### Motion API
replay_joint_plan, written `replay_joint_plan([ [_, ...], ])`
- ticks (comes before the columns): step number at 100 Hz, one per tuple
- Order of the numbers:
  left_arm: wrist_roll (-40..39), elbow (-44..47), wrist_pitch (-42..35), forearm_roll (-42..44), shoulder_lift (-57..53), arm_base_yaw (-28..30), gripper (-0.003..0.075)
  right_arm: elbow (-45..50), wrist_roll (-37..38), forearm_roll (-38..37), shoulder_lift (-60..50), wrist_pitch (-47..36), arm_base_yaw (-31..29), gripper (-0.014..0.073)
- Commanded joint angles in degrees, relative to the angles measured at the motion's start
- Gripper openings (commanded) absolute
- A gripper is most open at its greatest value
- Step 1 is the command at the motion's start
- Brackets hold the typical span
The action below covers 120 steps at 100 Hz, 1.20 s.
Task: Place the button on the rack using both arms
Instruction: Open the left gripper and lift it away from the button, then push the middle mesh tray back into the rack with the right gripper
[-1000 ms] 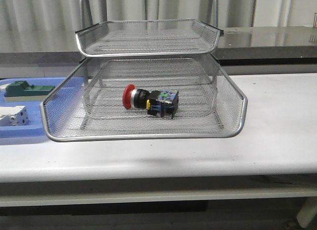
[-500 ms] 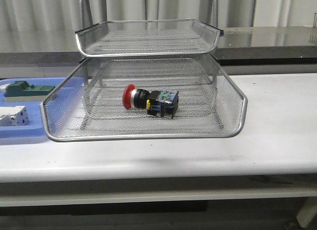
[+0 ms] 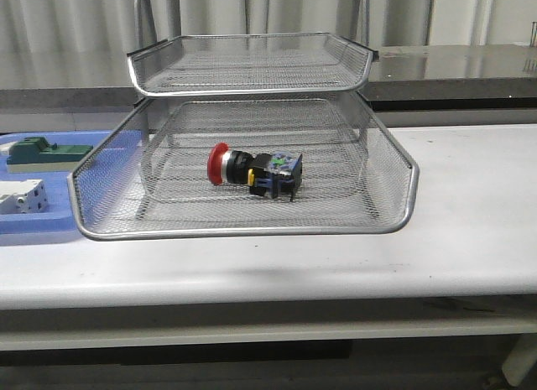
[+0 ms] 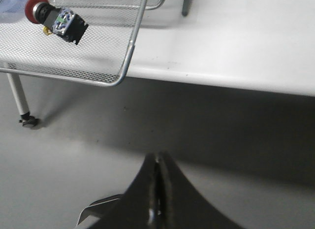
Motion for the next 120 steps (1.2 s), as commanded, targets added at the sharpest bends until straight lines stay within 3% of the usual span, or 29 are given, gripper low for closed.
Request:
replay_joint_plan([
  [1,-0.5,-1.5,-4.1,-0.5,0.2,0.2,0.0004,-1.6,-1.9,4.3,4.7,-4.4,0.5,-0.0060],
  [20,-0.5,-1.5,-4.1,-0.5,0.2,0.2,0.0004,-1.8,-6.2,9.1,14.4,-7.8,4.6,-0.0060],
  [63,-0.5,-1.5,-4.1,-0.5,0.2,0.2,0.0004,-7.6,-6.2,9.0,35.1,-16.4,20.4,-0.0060],
  [87,-0.5,-1.5,-4.1,-0.5,0.2,0.2,0.0004,-11.5,-6.2,7.2,44.2,-19.3,27.2,-0.0060],
  [120,-0.5,-1.5,-4.1,-0.5,0.2,0.2,0.0004,-17.4,-6.2,0.8,54.1,-19.4,31.7,-0.0060],
])
